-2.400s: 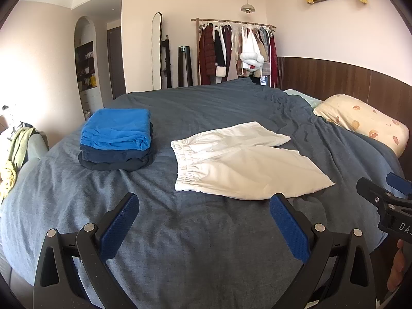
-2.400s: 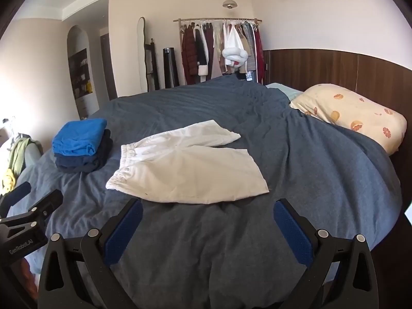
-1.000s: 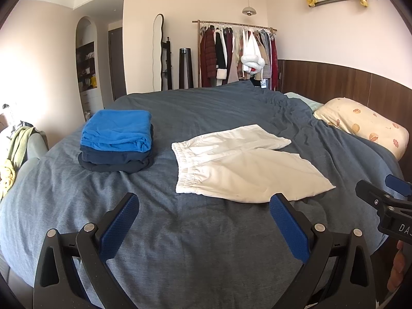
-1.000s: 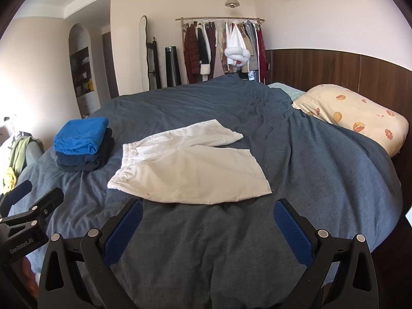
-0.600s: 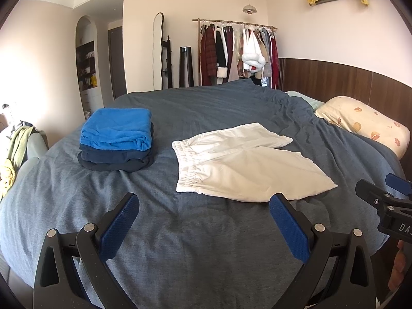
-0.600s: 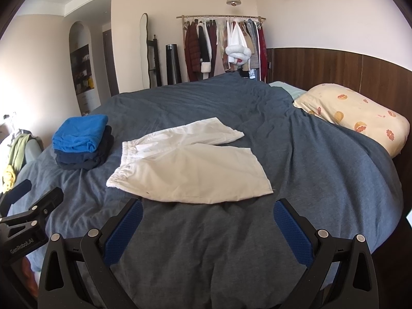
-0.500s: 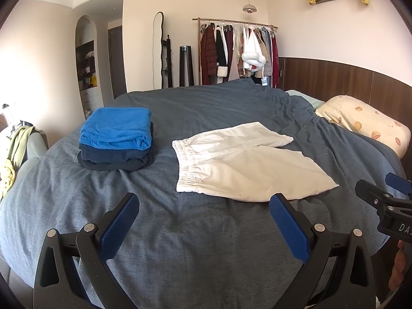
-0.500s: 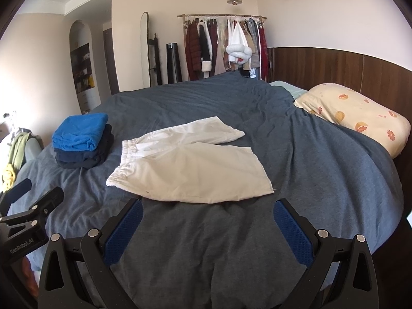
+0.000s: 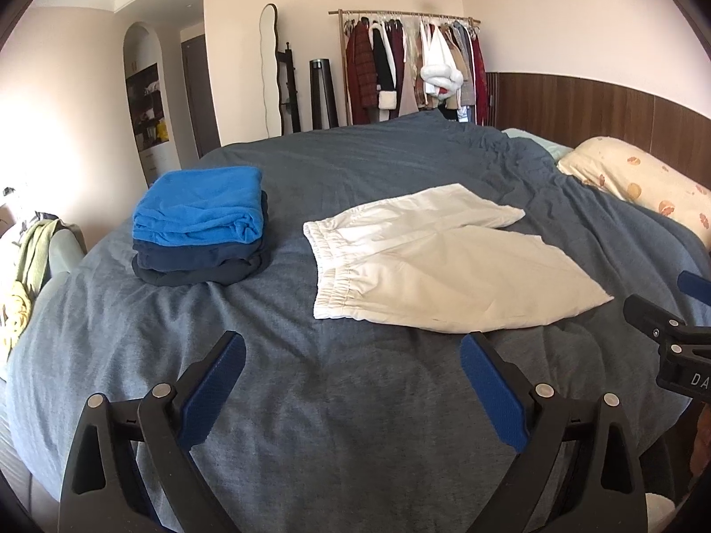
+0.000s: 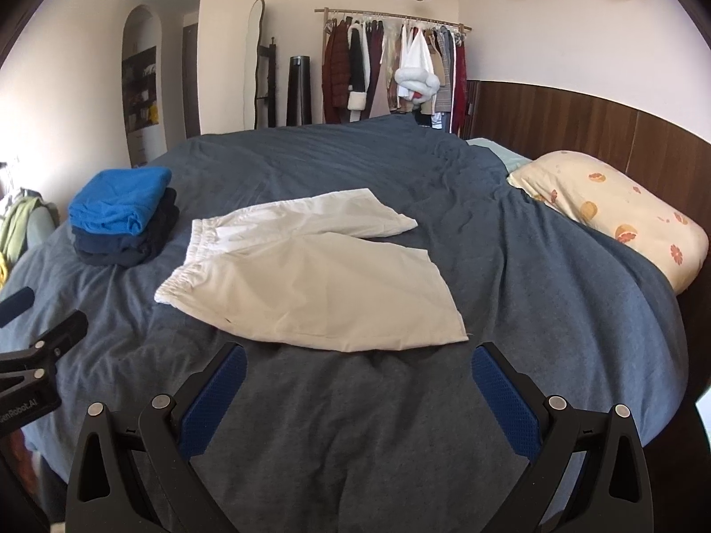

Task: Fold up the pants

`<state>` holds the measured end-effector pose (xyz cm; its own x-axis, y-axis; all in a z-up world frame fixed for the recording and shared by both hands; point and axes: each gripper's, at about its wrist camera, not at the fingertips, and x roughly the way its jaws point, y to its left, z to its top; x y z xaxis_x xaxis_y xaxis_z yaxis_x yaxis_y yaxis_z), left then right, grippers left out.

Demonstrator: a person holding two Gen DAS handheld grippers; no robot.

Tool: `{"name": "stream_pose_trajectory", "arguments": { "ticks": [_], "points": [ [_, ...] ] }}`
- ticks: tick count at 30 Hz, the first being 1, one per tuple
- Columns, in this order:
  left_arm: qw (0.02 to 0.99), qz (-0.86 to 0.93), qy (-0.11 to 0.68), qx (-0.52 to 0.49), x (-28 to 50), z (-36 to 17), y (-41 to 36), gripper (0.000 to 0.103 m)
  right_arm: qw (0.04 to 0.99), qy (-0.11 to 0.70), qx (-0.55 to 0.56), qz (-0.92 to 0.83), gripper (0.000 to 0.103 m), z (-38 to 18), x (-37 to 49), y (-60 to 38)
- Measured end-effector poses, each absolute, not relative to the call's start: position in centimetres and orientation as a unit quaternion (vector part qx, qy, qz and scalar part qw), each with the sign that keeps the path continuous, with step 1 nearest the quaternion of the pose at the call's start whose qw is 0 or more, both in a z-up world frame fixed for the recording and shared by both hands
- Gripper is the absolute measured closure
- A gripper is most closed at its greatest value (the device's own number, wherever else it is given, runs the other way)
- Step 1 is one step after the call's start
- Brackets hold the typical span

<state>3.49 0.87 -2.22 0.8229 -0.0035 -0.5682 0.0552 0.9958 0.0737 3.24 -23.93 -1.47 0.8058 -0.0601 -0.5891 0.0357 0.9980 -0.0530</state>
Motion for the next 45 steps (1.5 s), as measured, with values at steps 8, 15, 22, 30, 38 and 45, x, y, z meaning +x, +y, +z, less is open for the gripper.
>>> {"name": "stream_pose_trajectory", "arguments": {
  "ticks": [8, 15, 22, 30, 38, 45],
  "points": [
    [0.942, -0.026, 0.319, 0.096, 7.0, -4.7, 0.3, 0.020, 0.943, 0.321, -0.085, -0.007, 0.006, -3.5, 6.7, -22.0],
    [0.926, -0.043, 0.348, 0.142, 10.7, -7.3, 0.2, 0.027, 0.927, 0.344, -0.146, 0.004, 0.014, -5.9, 9.4, -20.7],
    [0.906, -0.061, 0.381, 0.172, 13.6, -10.2, -0.1, 0.033, 0.907, 0.379, -0.180, 0.018, 0.023, -8.7, 11.8, -20.1],
    [0.892, -0.081, 0.399, 0.196, 16.0, -11.9, -0.7, 0.034, 0.893, 0.415, -0.174, 0.024, 0.032, -11.0, 14.0, -20.6],
    [0.884, -0.095, 0.400, 0.223, 17.4, -12.7, -1.1, 0.034, 0.885, 0.430, -0.180, 0.024, 0.035, -12.2, 15.1, -20.8],
    [0.886, -0.095, 0.390, 0.231, 18.3, -12.6, -1.6, 0.034, 0.884, 0.433, -0.174, 0.017, 0.037, -12.7, 15.8, -21.0]
  ]
}}
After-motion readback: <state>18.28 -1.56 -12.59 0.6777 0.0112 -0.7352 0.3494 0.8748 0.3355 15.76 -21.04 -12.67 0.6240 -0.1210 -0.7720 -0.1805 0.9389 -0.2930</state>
